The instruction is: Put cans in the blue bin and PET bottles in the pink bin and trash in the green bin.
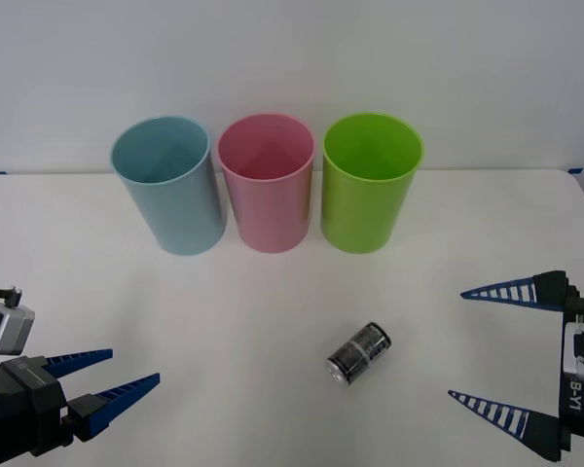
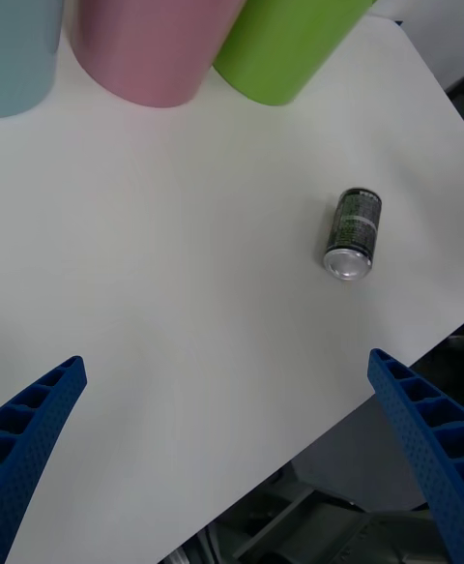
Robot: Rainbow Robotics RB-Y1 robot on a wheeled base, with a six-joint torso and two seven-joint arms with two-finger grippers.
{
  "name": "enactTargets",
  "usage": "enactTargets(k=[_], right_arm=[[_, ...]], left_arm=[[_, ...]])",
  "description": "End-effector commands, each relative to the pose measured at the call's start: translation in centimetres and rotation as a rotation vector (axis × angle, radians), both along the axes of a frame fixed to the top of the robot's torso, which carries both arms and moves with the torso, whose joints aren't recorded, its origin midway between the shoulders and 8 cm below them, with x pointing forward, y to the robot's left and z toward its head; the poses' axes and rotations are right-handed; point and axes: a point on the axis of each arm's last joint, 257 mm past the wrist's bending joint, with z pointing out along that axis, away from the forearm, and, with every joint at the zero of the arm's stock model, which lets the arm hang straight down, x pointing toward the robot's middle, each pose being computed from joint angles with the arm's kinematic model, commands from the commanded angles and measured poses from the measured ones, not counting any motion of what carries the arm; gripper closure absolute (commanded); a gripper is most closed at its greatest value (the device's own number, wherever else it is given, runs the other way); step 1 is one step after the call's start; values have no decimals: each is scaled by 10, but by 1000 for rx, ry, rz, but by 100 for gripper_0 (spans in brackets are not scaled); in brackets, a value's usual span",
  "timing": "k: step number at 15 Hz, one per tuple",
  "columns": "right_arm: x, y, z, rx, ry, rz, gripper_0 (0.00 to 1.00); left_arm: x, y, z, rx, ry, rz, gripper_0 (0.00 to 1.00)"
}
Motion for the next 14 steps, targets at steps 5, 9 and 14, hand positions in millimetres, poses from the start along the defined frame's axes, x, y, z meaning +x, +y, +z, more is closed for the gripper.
enactTargets(k=[5, 9, 14], right_arm=[[37, 2, -9, -233, -194, 199, 0], [48, 2, -14, -372, -307, 299, 0], [58, 16, -28, -475, -395, 438, 0]], left_arm=[[0, 0, 0, 0, 0, 0, 0], [0, 0, 0, 0, 0, 0, 0], [0, 0, 0, 0, 0, 0, 0]])
